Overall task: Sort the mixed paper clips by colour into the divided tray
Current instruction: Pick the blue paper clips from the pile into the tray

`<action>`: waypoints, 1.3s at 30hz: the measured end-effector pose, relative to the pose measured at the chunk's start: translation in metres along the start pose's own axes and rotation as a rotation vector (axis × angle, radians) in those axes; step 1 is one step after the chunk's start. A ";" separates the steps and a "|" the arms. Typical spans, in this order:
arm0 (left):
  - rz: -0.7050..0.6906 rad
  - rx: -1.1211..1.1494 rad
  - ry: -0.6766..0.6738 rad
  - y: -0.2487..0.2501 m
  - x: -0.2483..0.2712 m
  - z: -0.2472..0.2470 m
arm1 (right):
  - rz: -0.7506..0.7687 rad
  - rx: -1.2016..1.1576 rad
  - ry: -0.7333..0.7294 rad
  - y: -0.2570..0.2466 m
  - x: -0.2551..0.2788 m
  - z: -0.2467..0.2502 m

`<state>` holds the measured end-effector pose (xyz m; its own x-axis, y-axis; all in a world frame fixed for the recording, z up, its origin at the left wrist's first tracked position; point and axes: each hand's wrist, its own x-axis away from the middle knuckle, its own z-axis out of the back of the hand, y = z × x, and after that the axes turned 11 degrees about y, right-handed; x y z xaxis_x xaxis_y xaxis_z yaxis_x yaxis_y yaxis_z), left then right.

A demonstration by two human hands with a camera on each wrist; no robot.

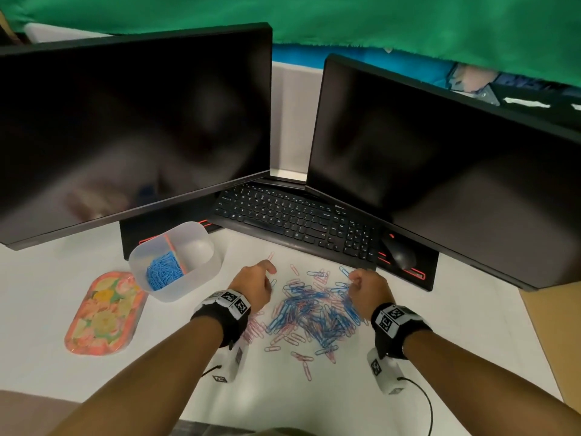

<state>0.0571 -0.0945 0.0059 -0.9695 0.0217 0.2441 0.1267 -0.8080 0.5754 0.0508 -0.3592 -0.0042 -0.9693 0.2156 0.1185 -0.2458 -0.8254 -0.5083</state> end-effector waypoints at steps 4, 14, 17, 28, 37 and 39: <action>0.076 0.123 -0.015 0.001 0.010 0.001 | 0.143 0.164 -0.052 -0.001 -0.006 -0.009; 0.251 0.257 -0.115 0.001 0.027 -0.004 | 0.107 0.157 -0.109 -0.007 -0.012 -0.002; 0.138 0.086 -0.111 0.002 0.032 -0.008 | 0.045 0.156 -0.170 -0.009 -0.016 -0.002; -0.041 -0.249 -0.131 -0.005 0.039 -0.023 | -0.063 -0.043 -0.193 -0.003 -0.016 0.007; -0.089 -0.353 -0.053 -0.006 0.043 -0.021 | -0.524 -0.727 -0.143 0.013 -0.020 0.021; -0.097 -0.353 -0.044 -0.005 0.044 -0.021 | -0.522 -0.758 -0.150 0.007 -0.018 0.018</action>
<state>0.0094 -0.1015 -0.0023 -0.9624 0.1274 0.2398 -0.0529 -0.9541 0.2947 0.0662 -0.3777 0.0053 -0.7427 0.3500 0.5709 -0.6285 -0.0701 -0.7746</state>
